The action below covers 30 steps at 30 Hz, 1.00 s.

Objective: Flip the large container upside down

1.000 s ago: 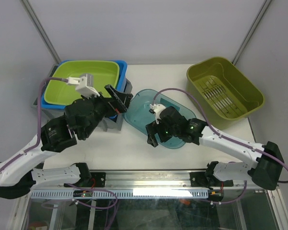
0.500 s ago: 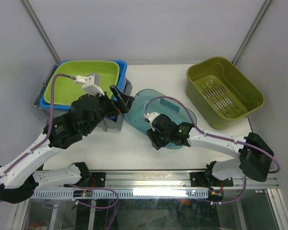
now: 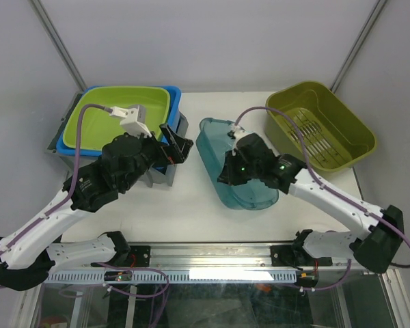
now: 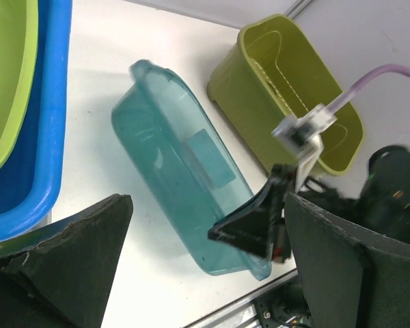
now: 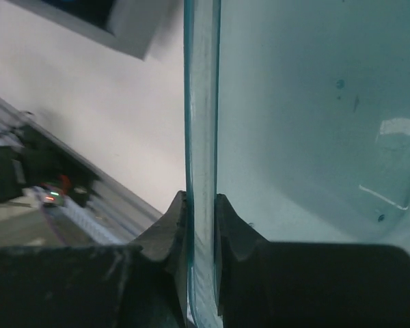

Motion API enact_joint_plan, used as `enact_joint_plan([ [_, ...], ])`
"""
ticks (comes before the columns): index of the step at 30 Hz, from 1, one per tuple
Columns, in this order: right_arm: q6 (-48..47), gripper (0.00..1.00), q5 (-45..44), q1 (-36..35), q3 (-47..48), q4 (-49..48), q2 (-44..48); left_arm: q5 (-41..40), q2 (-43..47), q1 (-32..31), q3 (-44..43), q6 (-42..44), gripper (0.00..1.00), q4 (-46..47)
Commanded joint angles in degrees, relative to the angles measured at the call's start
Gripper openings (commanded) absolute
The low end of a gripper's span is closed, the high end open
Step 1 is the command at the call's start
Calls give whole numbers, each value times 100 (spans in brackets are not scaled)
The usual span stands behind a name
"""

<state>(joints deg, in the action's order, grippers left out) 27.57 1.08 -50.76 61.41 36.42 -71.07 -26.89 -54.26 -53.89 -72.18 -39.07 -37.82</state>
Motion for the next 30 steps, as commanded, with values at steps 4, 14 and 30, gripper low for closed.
enact_joint_plan([
  [4,2017,0,2578,1170,-105,-1938,985,116,199,70,-369,269,99,417],
  [14,5681,0,3717,2063,-1634,-5955,902,201,197,71,-576,300,99,427],
  [30,3848,55,4079,4484,-2562,-2696,1851,344,150,71,-550,382,99,432],
])
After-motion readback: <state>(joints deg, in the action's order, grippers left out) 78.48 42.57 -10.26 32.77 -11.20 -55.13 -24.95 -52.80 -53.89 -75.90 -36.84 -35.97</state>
